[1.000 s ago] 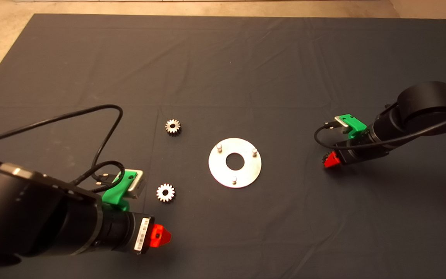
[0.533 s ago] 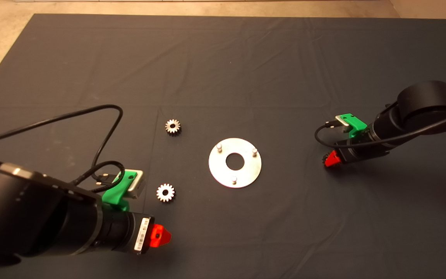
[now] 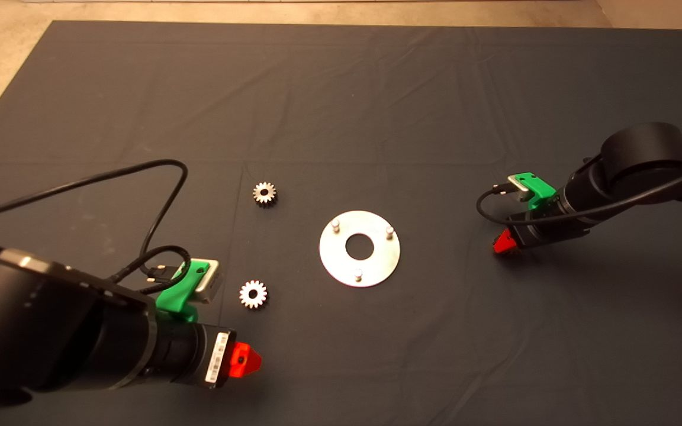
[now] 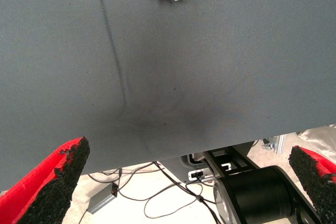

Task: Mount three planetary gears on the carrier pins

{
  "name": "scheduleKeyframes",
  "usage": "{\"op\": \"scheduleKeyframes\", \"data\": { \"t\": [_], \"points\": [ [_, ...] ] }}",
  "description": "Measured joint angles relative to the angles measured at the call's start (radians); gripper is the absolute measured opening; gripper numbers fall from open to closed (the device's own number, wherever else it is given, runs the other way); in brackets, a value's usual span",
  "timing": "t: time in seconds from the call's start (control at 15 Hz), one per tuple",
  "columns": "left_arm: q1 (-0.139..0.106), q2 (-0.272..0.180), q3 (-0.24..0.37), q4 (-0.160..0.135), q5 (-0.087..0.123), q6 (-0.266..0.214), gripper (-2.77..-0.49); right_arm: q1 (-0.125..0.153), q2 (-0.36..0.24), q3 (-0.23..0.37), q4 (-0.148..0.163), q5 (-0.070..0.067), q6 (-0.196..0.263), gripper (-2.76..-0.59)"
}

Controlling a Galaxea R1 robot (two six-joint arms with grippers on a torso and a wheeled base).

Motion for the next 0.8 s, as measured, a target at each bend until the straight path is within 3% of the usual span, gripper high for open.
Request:
{"op": "scheduleKeyframes", "data": {
  "t": [0.13, 0.2, 0.33, 0.4, 0.73, 0.8],
  "points": [
    [0.0, 0.0, 0.0, 0.0, 0.0, 0.0, -0.5, 0.0, 0.0, -0.002, -0.002, 0.001, 0.0, -1.65],
    [0.0, 0.0, 0.0, 0.0, 0.0, 0.0, -0.5, 0.0, 0.0, -0.003, -0.002, 0.011, 0.0, -1.69],
    [0.0, 0.0, 0.0, 0.0, 0.0, 0.0, -0.5, -0.001, 0.0, -0.005, -0.003, 0.047, 0.0, -1.72],
    [0.0, 0.0, 0.0, 0.0, 0.0, 0.0, -0.5, -0.001, 0.0, -0.005, -0.003, 0.053, 0.0, -1.82],
    [0.0, 0.0, 0.0, 0.0, 0.0, 0.0, -0.5, -0.02, 0.0, -0.005, -0.005, 0.056, 0.0, -1.87],
    [0.0, 0.0, 0.0, 0.0, 0.0, 0.0, -0.5, -0.02, -0.001, -0.005, -0.006, 0.056, 0.0, -1.98]
  ]
}}
